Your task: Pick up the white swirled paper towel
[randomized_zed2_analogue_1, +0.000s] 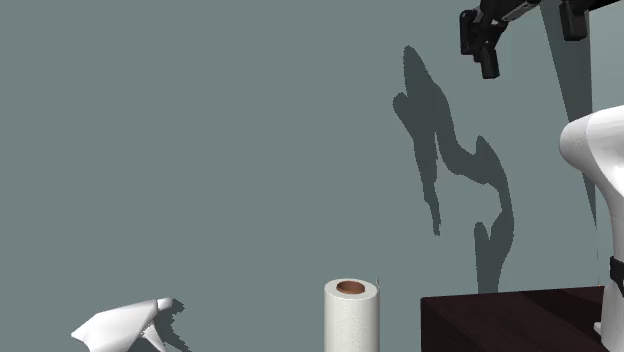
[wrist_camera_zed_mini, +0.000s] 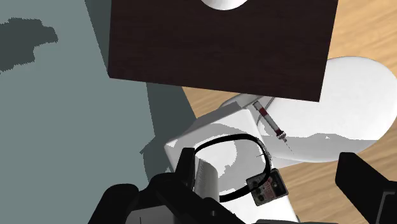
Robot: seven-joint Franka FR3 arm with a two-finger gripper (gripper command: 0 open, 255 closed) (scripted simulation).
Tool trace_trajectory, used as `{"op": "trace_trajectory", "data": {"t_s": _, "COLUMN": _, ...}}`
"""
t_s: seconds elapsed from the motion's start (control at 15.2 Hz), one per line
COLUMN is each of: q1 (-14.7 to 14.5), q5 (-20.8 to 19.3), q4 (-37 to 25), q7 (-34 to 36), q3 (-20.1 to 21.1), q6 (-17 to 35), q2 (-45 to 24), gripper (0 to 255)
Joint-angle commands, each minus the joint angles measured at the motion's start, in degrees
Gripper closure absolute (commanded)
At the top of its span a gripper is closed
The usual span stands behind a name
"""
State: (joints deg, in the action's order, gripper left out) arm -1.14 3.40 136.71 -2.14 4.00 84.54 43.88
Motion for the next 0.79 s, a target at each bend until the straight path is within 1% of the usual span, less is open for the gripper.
{"op": "trace_trajectory", "data": {"t_s": 0.0, "q1": 0.0, "q5": 0.0, "q4": 0.0, "q7": 0.0, "q3": 0.0, "q6": 0.0, "q2": 0.0, "gripper": 0}}
{"op": "trace_trajectory", "data": {"t_s": 0.33, "q1": 0.29, "q5": -0.84, "q4": 5.66, "q7": -1.58, "q3": -0.15, "q6": 11.67, "q2": -4.32, "gripper": 0}}
{"op": "trace_trajectory", "data": {"t_s": 0.73, "q1": 0.8, "q5": -1.9, "q4": 9.61, "q7": -3.13, "q3": -0.32, "q6": 26.13, "q2": -12.77, "gripper": 0}}
